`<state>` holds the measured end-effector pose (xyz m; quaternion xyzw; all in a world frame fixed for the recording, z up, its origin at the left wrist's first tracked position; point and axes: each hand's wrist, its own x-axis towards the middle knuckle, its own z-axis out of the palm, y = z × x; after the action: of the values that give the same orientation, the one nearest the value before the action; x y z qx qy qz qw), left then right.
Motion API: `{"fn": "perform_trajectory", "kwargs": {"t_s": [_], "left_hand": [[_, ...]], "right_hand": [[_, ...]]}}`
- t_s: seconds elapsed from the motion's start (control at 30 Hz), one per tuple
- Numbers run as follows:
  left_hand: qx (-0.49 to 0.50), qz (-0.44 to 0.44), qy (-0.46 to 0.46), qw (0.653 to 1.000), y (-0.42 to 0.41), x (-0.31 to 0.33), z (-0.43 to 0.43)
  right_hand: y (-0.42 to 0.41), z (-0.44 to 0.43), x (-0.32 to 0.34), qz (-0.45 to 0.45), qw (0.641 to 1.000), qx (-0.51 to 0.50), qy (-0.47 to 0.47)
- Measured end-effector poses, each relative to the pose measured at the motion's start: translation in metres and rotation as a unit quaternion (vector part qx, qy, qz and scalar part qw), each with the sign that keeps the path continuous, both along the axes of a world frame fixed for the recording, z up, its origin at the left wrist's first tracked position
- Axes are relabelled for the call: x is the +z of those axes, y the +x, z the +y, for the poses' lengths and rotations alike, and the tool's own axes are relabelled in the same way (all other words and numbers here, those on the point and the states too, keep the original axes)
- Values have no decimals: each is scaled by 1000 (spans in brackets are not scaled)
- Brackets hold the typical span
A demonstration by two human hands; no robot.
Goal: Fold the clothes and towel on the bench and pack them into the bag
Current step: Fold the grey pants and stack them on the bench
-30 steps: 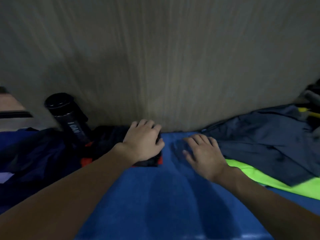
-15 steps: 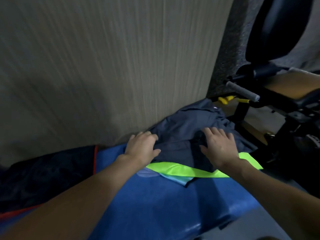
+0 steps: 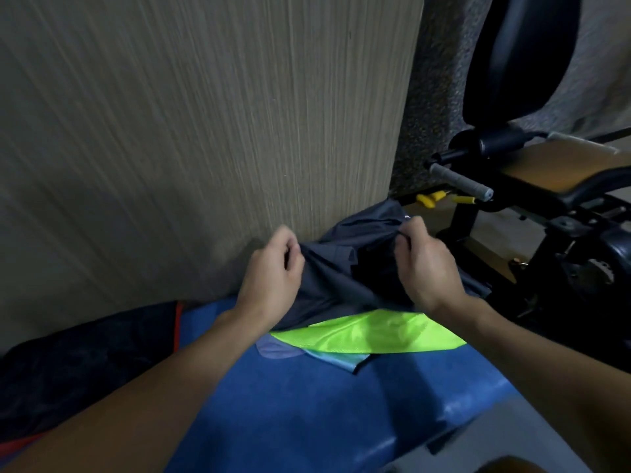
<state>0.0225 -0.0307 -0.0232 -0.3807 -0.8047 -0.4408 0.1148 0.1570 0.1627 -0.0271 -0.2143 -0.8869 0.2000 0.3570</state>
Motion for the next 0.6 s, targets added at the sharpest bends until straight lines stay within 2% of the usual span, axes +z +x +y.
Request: {"fn": "perform_trajectory", "kwargs": {"t_s": [0.13,0.33,0.5,0.6], "left_hand": [[-4,7,113,994,10,45,-20],[-34,-5,153,988,45,108,-71],[-87,-10,105,991,77,136,-133],[-124,-18,11,992,94,119,-176]], "right_hand": [[16,-11,36,89,993,42,-67],[45,-54,100,131,984,88,-87],[73,-100,125,131,980,122,-92],[97,-132,104,78,982,154,-79]]}}
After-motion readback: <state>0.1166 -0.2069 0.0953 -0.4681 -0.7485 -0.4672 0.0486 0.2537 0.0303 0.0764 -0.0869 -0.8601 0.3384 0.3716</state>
